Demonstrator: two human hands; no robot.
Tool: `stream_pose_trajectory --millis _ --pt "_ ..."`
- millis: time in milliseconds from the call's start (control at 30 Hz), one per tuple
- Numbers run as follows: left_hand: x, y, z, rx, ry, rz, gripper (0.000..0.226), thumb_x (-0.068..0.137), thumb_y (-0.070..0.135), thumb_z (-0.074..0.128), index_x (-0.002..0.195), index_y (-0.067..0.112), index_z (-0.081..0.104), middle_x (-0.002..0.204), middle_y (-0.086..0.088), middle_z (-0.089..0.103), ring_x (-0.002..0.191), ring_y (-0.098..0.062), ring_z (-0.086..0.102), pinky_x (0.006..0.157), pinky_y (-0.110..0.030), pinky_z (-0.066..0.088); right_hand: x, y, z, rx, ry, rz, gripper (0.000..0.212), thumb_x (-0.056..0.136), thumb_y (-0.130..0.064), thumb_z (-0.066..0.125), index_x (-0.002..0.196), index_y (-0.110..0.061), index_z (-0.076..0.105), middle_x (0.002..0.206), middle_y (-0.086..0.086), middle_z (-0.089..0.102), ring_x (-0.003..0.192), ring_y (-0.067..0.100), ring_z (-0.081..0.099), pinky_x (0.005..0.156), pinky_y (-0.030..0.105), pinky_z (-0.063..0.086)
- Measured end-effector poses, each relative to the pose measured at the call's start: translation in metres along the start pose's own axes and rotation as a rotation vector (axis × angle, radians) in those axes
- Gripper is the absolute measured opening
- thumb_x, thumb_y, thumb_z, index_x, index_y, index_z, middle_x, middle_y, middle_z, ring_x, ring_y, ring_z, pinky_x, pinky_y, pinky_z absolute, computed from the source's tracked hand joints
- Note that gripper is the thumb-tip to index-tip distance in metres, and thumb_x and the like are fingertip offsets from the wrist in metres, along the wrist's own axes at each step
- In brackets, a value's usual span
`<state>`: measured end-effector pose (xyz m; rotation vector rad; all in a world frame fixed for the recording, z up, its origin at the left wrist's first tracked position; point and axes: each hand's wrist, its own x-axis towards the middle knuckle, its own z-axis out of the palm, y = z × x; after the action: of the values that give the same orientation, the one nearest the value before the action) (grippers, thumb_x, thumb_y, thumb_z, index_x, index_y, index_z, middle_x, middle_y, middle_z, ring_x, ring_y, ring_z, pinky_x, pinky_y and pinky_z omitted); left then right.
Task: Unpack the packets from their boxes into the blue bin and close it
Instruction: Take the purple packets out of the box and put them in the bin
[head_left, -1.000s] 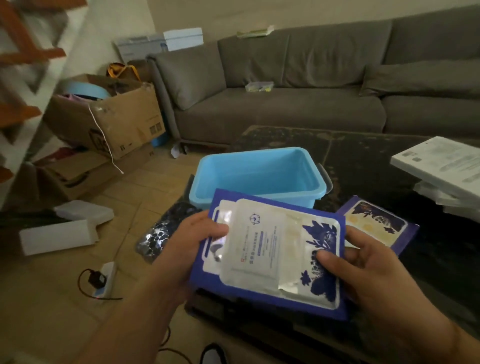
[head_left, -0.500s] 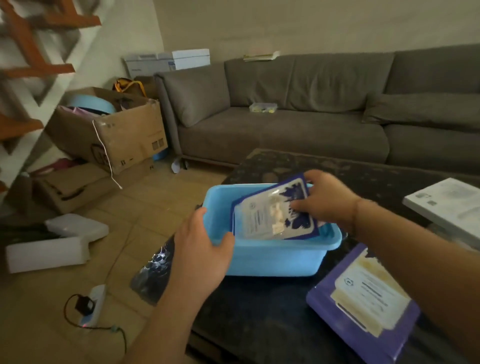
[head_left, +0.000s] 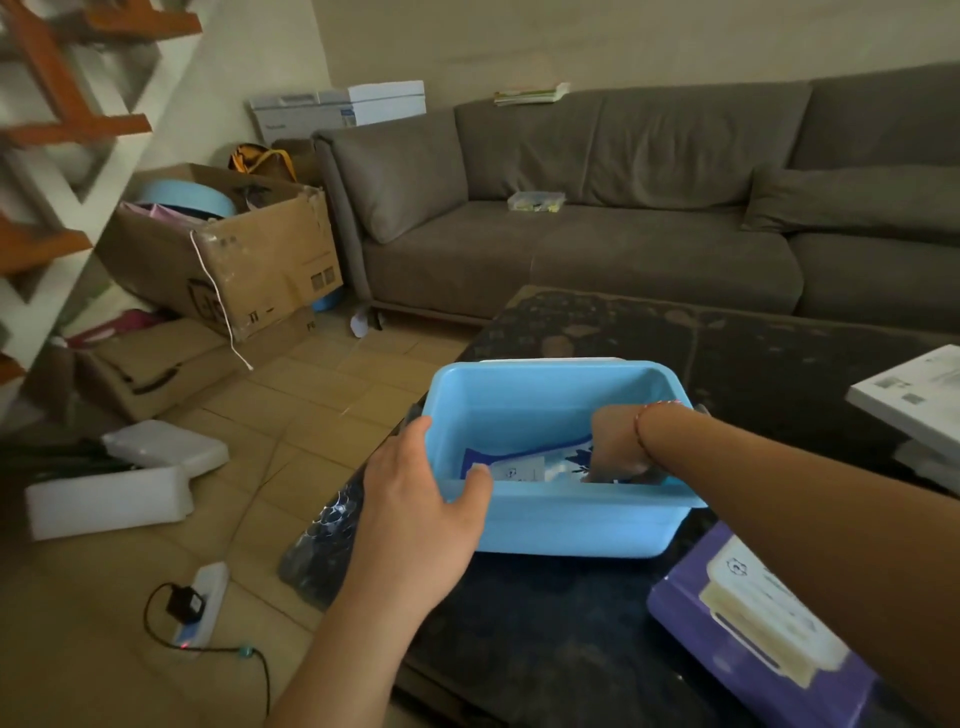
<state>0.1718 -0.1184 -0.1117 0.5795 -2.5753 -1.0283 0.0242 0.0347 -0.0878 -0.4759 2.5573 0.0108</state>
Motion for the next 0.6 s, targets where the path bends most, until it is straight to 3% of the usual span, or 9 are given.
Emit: stream_pose_trajectory --millis 133,200,367,467,533,600 --pt "0.000 -0.001 0.001 0.000 0.001 0.011 0.069 0.093 0.047 0.054 0.152 0.032 0.021 0.149 0.007 0.037 0.132 -0.012 0.040 0.094 -0.029 0.039 0.000 -0.004 0.003 -0.165 -0.040 -0.013 0.039 0.102 -0.037 0.041 0.119 -0.010 0.062 0.102 0.005 0.055 0.092 0.022 0.050 0.083 0.031 0.037" --pt "-0.001 0.000 0.001 0.005 0.005 0.014 0.070 0.093 0.048 0.054 0.152 0.032 0.020 0.150 0.007 0.036 0.134 -0.012 0.039 0.097 -0.030 0.040 -0.001 -0.004 0.001 -0.198 -0.081 -0.027 0.037 0.102 -0.033 0.040 0.121 -0.010 0.061 0.103 0.004 0.053 0.093 0.022 0.048 0.085 0.031 0.037" --pt "-0.001 0.000 0.003 0.028 0.005 -0.003 0.069 0.093 0.047 0.054 0.152 0.031 0.021 0.149 0.006 0.038 0.134 -0.015 0.040 0.099 -0.034 0.042 -0.003 -0.001 0.002 -0.199 -0.091 -0.073 0.021 0.099 -0.028 0.045 0.100 -0.013 0.060 0.100 0.006 0.058 0.091 0.022 0.052 0.085 0.032 0.043" --pt "-0.004 0.001 0.006 0.086 0.138 0.108 0.062 0.090 0.043 0.057 0.145 0.026 0.035 0.148 0.004 0.039 0.136 -0.017 0.036 0.108 -0.036 0.039 -0.017 0.009 -0.001 -0.045 0.173 -0.163 0.026 0.095 -0.022 0.051 0.106 -0.008 0.069 0.107 0.008 0.068 0.098 0.025 0.062 0.093 0.035 0.050" --pt "-0.013 0.009 0.009 0.075 0.310 0.355 0.045 0.089 0.035 0.058 0.130 0.016 0.054 0.138 -0.001 0.048 0.131 -0.018 0.040 0.104 -0.024 0.033 -0.048 0.026 0.000 0.202 0.494 -0.278 0.028 0.094 -0.021 0.055 0.118 -0.013 0.068 0.112 0.001 0.070 0.104 0.018 0.064 0.096 0.028 0.049" --pt "-0.027 0.017 0.016 -0.022 0.348 0.605 0.025 0.087 0.025 0.058 0.106 0.009 0.065 0.113 -0.002 0.060 0.111 -0.018 0.053 0.095 -0.020 0.040 -0.099 0.048 0.017 0.483 0.803 -0.422 0.028 0.092 -0.024 0.060 0.118 -0.021 0.067 0.100 -0.010 0.072 0.093 0.006 0.066 0.086 0.019 0.051"
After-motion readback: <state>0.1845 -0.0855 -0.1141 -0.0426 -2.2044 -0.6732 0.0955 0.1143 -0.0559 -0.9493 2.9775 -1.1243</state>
